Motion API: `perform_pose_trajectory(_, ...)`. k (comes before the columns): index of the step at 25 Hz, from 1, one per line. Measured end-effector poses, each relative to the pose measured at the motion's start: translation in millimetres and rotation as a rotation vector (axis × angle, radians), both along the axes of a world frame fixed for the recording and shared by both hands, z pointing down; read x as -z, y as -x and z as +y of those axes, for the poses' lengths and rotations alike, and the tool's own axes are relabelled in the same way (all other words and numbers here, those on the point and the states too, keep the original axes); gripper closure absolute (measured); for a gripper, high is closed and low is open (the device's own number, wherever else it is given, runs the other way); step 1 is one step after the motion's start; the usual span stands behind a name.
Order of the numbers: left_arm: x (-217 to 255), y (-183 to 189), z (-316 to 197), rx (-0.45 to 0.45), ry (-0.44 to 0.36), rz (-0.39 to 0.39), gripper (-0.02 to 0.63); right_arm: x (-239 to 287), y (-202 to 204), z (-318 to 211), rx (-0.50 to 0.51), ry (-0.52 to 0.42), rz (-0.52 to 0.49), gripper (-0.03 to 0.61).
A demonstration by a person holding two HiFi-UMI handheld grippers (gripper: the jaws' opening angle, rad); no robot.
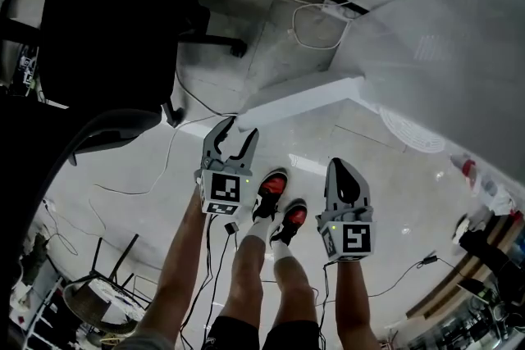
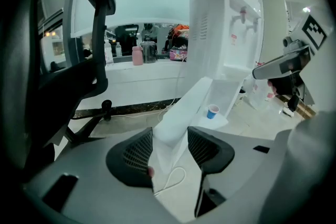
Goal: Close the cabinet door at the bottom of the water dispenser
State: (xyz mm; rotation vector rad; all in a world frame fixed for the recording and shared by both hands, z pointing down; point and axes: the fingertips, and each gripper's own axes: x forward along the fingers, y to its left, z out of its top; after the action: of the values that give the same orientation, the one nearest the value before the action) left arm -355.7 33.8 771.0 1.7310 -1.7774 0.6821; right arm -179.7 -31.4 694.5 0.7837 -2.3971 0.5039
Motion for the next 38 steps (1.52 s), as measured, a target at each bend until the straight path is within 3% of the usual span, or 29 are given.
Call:
perform_pose_trajectory(15,1.2,-41.8,32.1,-0.026,0.011,0.012,0.417,0.6,-48.8,38.2,-0.068,0.007,-0.021,0.566)
perform_pose_trajectory(38,1.1,-174.4,68.0,-0.158,0.026,0.037,0.437,3.6,-170.9,87.1,-0.204,0.033,-0.015,0.566)
